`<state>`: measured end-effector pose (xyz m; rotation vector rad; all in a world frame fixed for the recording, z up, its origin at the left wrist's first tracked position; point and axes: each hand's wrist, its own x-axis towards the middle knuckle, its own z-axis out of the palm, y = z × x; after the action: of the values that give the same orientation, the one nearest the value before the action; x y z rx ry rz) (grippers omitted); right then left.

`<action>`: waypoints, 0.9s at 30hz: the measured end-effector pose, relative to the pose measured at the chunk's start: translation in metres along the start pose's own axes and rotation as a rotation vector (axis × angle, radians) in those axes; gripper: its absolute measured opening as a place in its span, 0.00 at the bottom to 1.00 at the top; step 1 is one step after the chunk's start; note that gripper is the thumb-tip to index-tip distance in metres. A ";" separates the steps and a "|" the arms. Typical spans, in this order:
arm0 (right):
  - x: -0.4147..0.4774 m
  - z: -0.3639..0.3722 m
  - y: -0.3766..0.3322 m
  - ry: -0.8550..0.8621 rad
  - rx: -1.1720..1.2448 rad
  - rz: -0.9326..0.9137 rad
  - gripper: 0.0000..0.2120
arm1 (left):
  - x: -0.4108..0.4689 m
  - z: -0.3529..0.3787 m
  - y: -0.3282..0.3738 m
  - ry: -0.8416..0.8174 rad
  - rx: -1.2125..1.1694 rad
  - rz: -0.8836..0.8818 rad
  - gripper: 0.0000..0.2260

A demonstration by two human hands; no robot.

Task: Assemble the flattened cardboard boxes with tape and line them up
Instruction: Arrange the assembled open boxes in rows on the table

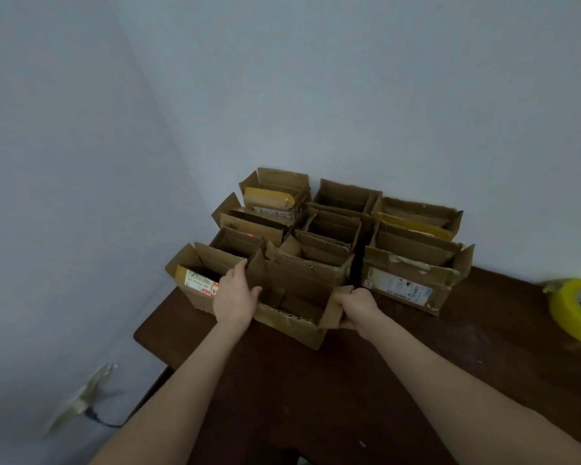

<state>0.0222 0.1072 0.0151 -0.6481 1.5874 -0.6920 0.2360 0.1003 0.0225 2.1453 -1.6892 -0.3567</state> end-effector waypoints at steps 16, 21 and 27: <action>0.011 0.018 -0.008 0.035 -0.105 -0.053 0.10 | 0.021 0.016 0.063 0.016 0.032 0.389 0.21; 0.005 -0.027 -0.006 0.204 -0.158 -0.168 0.13 | 0.012 0.031 0.111 0.002 -0.078 0.611 0.17; -0.017 -0.106 0.012 0.564 -0.389 -0.167 0.10 | -0.036 0.071 0.186 -0.220 -0.129 0.845 0.12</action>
<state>-0.0818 0.1355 0.0269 -0.9317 2.2414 -0.7347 0.0345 0.0879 0.0413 1.1669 -2.4172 -0.4308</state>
